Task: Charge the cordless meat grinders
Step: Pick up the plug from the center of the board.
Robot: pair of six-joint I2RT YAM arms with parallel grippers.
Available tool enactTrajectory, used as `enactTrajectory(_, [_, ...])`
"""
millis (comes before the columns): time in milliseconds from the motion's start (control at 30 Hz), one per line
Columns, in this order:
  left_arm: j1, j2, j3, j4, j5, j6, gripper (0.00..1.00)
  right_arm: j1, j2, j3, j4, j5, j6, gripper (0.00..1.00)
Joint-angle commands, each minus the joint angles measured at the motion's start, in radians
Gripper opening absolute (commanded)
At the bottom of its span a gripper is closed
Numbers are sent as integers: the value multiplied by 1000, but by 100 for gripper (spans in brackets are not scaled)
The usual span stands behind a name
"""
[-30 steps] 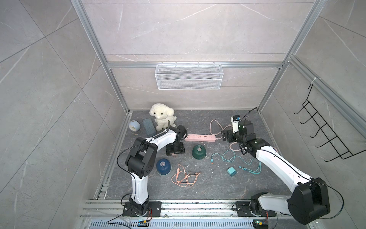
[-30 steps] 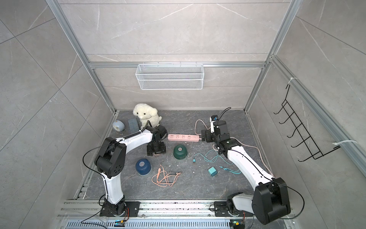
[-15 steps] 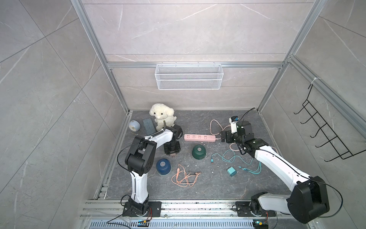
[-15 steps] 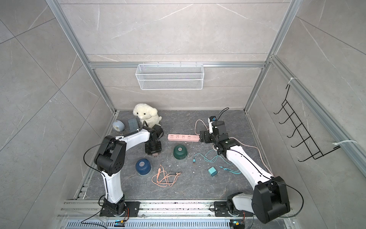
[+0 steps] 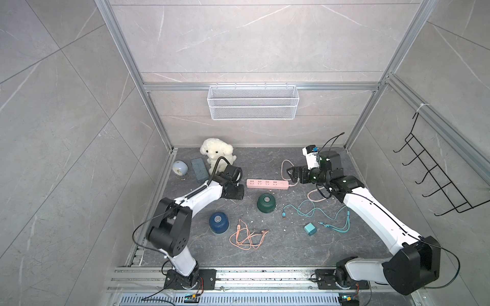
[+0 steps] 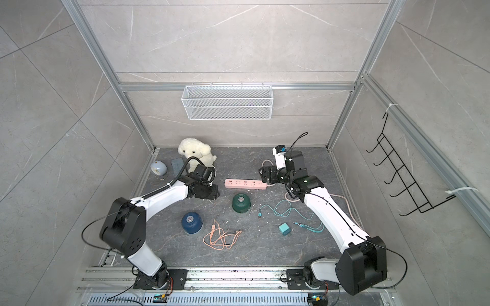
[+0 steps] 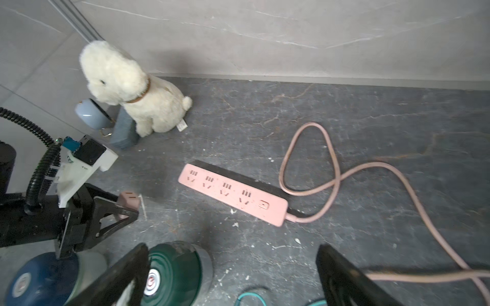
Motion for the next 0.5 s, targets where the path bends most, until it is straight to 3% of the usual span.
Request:
enactTrajectory(0, [-15, -98, -67, 329, 84, 203, 14, 9, 60, 64, -39, -208, 51, 100])
enactTrajectory(167, [-86, -143, -129, 475, 129, 398, 13, 60, 142, 140, -55, -319, 68, 96])
enactTrajectory(467, [-187, -186, -179, 597, 31, 512, 12, 147, 263, 218, -68, -361, 84, 92])
